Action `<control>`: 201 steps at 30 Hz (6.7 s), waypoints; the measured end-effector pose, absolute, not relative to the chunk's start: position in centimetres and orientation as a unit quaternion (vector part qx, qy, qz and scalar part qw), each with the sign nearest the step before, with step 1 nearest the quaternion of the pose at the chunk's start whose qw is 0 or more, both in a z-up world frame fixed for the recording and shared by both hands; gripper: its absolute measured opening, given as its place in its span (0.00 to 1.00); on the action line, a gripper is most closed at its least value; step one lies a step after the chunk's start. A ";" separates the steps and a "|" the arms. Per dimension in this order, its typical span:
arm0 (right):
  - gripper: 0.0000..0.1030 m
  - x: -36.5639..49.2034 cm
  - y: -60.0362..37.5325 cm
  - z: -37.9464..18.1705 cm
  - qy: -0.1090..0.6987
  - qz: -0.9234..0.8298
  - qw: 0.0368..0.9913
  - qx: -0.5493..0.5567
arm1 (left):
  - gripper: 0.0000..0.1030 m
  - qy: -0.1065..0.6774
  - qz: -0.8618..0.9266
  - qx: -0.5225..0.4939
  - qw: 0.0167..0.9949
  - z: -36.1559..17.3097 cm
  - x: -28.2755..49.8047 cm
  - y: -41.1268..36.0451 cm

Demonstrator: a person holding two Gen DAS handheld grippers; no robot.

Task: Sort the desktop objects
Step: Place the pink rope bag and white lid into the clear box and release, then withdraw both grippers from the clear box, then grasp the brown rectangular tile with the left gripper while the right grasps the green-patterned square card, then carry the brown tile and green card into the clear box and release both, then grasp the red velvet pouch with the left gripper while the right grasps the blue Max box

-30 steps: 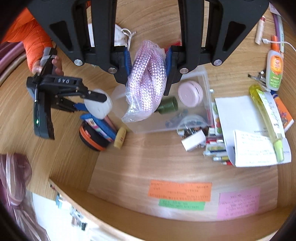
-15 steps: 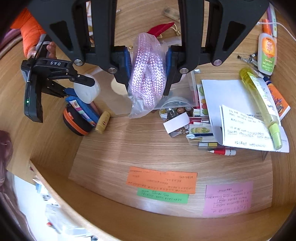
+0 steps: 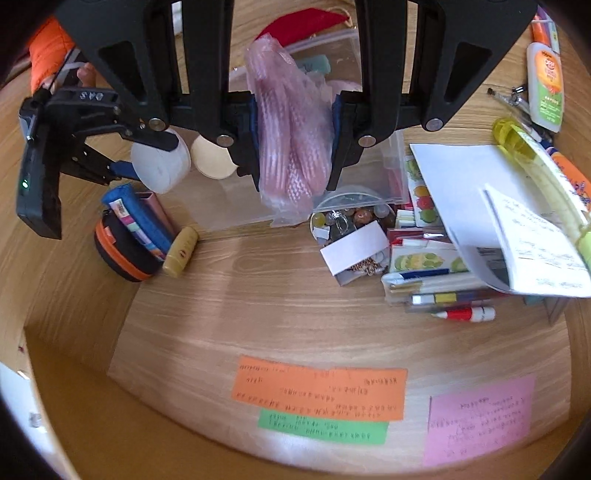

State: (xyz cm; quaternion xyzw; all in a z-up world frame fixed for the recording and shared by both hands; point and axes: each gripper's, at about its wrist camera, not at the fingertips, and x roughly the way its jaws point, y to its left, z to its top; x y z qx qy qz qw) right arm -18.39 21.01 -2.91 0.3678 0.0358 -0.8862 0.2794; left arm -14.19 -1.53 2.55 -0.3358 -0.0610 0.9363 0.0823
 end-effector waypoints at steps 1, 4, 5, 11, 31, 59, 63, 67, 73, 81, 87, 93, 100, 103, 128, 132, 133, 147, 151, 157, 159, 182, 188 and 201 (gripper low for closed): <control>0.61 -18.4 21.0 -3.0 0.037 -0.887 0.281 0.366 | 0.28 -0.063 0.935 -0.340 0.084 2.3 -14.5 -1.5; 0.61 -18.3 21.0 -3.1 0.039 -0.889 0.283 0.358 | 0.28 -0.062 0.928 -0.358 0.087 1.1 -15.7 -1.0; 0.61 -18.3 21.0 -3.2 0.040 -0.889 0.285 0.357 | 0.28 -0.061 0.926 -0.363 0.088 0.8 -15.9 -0.7; 0.61 -18.0 20.2 -3.9 0.051 -0.883 0.295 0.363 | 0.28 -0.043 0.915 -0.390 0.096 -1.1 -16.9 0.6; 0.65 -17.8 19.4 -4.6 0.091 -0.893 0.280 0.339 | 0.28 0.002 0.908 -0.396 0.134 -2.1 -15.5 2.8; 0.75 -12.3 21.8 -1.5 0.077 -0.909 0.266 0.311 | 0.70 0.011 0.935 -0.351 0.049 0.7 -7.4 -1.5; 0.75 -11.3 22.7 -1.9 0.082 -0.910 0.254 0.317 | 0.74 0.014 0.931 -0.362 0.036 -0.2 -5.9 -2.3; 0.75 -10.5 23.8 -3.0 0.077 -0.908 0.241 0.334 | 0.75 0.015 0.924 -0.382 0.023 -1.7 -4.9 -3.3; 0.75 -9.6 25.7 -5.7 0.064 -0.903 0.212 0.368 | 0.75 -0.005 0.905 -0.426 0.017 -4.7 -3.6 -5.1; 0.75 -8.3 27.5 -8.3 0.053 -0.890 0.191 0.410 | 0.75 0.014 0.893 -0.449 0.012 -7.8 -2.8 -4.6; 0.75 -7.5 27.5 -9.0 0.064 -0.884 0.193 0.421 | 0.75 0.022 0.886 -0.462 0.026 -8.8 -3.8 -3.8; 0.75 -7.8 27.2 -9.9 0.071 -0.879 0.193 0.430 | 0.75 0.005 0.879 -0.477 0.021 -9.3 -5.1 -4.2; 0.75 -9.0 28.8 -9.6 0.061 -0.884 0.170 0.432 | 0.75 -0.008 0.880 -0.474 0.000 -9.4 -5.2 -5.5; 0.73 -9.2 28.9 -9.7 0.059 -0.883 0.171 0.433 | 0.75 -0.008 0.882 -0.472 0.004 -9.5 -5.2 -5.6; 0.22 -9.2 27.6 -8.2 0.076 -0.894 0.177 0.405 | 0.40 0.008 0.907 -0.420 -0.008 -7.8 -4.0 -5.1; 0.22 -9.4 26.9 -7.1 0.093 -0.897 0.186 0.390 | 0.40 0.001 0.918 -0.397 -0.006 -6.2 -3.7 -5.2; 0.22 -9.4 26.7 -6.8 0.096 -0.898 0.187 0.386 | 0.40 0.002 0.919 -0.394 -0.007 -5.9 -3.6 -5.2; 0.22 -10.4 22.7 -2.5 0.117 -0.910 0.239 0.318 | 0.40 0.001 0.938 -0.346 0.007 -2.1 -4.4 -5.3; 0.22 -11.2 21.1 -1.5 0.121 -0.910 0.256 0.302 | 0.40 0.003 0.940 -0.341 0.014 -1.7 -4.9 -4.9; 0.22 -12.7 19.2 -1.1 0.120 -0.906 0.275 0.297 | 0.41 -0.001 0.945 -0.325 0.034 -0.7 -6.2 -4.3; 0.22 -13.4 18.7 -1.3 0.120 -0.904 0.280 0.301 | 0.40 0.000 0.946 -0.323 0.040 -0.6 -6.8 -3.9; 0.22 -17.3 17.5 -4.9 0.108 -0.882 0.288 0.357 | 0.41 -0.008 0.930 -0.361 0.066 -3.9 -11.0 -2.7; 0.23 -16.8 17.3 -4.4 0.111 -0.883 0.293 0.350 | 0.48 -0.011 0.930 -0.361 0.072 -3.8 -10.9 -2.8; 0.62 -13.2 18.5 -2.0 0.128 -0.902 0.285 0.297 | 0.61 -0.007 0.932 -0.354 0.083 -2.9 -8.6 -2.1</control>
